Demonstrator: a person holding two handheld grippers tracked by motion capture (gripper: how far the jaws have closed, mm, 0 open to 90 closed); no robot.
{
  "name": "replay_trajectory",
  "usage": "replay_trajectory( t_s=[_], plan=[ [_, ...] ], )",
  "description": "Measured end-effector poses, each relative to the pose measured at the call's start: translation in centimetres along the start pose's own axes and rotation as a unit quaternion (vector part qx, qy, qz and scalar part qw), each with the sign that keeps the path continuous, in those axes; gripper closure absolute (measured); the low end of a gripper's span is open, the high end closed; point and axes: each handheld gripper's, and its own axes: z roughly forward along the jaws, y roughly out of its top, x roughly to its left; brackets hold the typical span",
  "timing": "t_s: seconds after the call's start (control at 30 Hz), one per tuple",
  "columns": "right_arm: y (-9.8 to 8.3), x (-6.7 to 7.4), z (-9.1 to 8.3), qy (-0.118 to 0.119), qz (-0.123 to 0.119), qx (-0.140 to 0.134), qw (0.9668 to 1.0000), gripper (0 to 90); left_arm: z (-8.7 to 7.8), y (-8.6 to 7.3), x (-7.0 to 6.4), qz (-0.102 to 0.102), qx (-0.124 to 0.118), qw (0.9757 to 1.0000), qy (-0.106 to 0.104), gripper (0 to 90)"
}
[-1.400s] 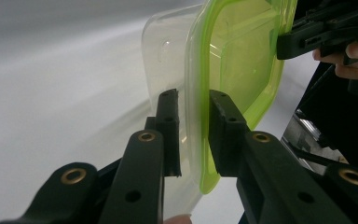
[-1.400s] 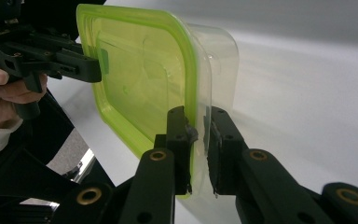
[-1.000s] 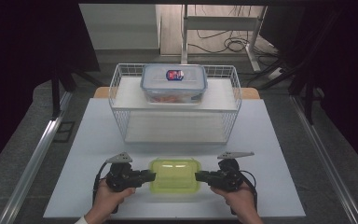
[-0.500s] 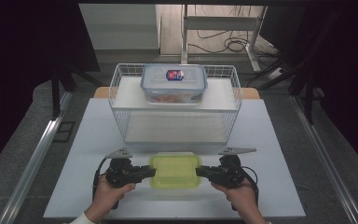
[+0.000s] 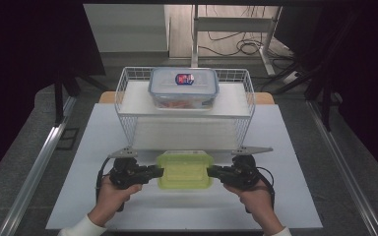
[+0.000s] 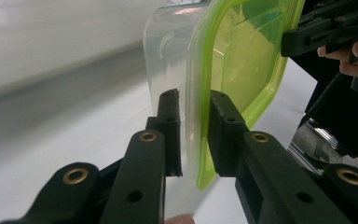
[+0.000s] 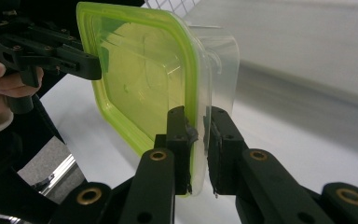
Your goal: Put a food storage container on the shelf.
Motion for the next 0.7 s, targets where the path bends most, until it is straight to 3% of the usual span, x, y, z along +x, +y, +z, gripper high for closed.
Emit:
replay_trajectory(
  t_s=[0.47, 0.7],
  plan=[
    [5.7, 1.3, -2.4, -0.003, -0.032, -0.039, 0.9987, 79.7, -3.6, 6.5, -1.4, 0.041, -0.039, 0.9982, 0.02, 77.0],
    [8.6, 2.0, -3.2, -0.005, -0.045, -0.042, 0.9981, 79.6, -5.4, 9.4, -1.8, 0.056, -0.053, 0.9967, 0.025, 77.2]
  ],
)
